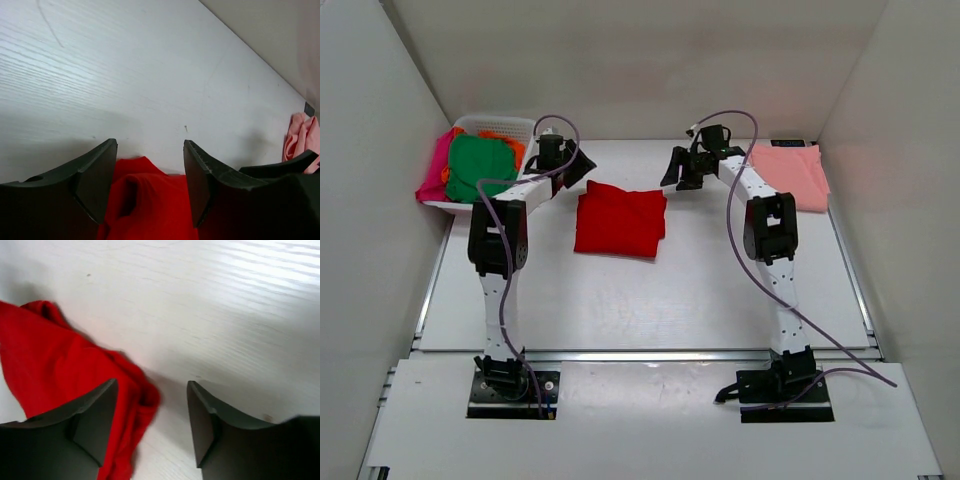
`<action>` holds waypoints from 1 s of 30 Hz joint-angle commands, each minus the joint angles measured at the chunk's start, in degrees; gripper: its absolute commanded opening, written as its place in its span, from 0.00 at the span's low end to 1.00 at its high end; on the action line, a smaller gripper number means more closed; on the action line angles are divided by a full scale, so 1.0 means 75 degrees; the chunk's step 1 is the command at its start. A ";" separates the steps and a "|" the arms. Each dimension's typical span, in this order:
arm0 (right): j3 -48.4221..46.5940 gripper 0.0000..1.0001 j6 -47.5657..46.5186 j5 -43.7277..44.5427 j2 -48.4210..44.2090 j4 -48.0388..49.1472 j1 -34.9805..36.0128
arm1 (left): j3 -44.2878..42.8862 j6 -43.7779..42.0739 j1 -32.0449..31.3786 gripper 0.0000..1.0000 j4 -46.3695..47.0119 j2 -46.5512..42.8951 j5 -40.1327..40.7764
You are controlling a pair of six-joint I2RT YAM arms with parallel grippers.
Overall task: Fold and stack the t-shirts
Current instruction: Fold the long partially folded tshirt into a neat square
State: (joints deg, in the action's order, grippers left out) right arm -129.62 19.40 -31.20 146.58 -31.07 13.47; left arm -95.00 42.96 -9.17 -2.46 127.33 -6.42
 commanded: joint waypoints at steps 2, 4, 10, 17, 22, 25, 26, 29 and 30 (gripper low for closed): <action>0.0509 0.59 -0.0195 0.0386 -0.0932 0.0345 -0.0098 | 0.0475 0.0038 0.0285 0.69 0.0935 -0.1071 0.0339; 0.1235 0.62 -0.0301 0.0526 -0.1506 0.0416 0.0019 | 0.1389 -0.0149 0.0332 0.70 0.1042 -0.1716 0.0223; 0.3440 0.72 0.0002 0.0866 -0.2644 0.1129 0.0510 | 0.2704 -0.0536 0.0473 0.71 0.0551 -0.2621 -0.0936; 0.4602 0.85 0.0975 0.1171 -0.2974 0.1869 0.1156 | 0.2168 -0.0654 -0.0241 0.69 -0.0257 -0.1640 -0.1208; 0.4919 0.98 0.1293 0.1640 -0.2986 0.2068 0.1461 | 0.1594 -0.0654 -0.0395 0.66 -0.1240 -0.0678 -0.0727; 0.4932 0.99 0.1527 0.1512 -0.2765 0.2185 0.1543 | 0.1464 -0.0642 -0.0395 0.65 -0.1640 -0.0267 -0.0796; 0.4908 0.99 0.1643 0.1430 -0.2624 0.2186 0.1578 | 0.1475 -0.0642 -0.0395 0.64 -0.1734 -0.0173 -0.0890; 0.4896 0.99 0.1866 0.1255 -0.2448 0.2255 0.1660 | 0.1581 -0.0514 -0.0313 0.64 -0.1664 -0.0102 -0.1113; 0.4919 0.99 0.1948 0.1103 -0.2424 0.2325 0.1742 | 0.1650 -0.0536 -0.0382 0.63 -0.1583 -0.0114 -0.1102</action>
State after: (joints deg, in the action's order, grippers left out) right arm -93.80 31.14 -21.67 126.17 -15.66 25.12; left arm -84.33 39.44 -11.97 -7.81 123.46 -14.94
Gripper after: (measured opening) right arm 0.991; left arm 0.631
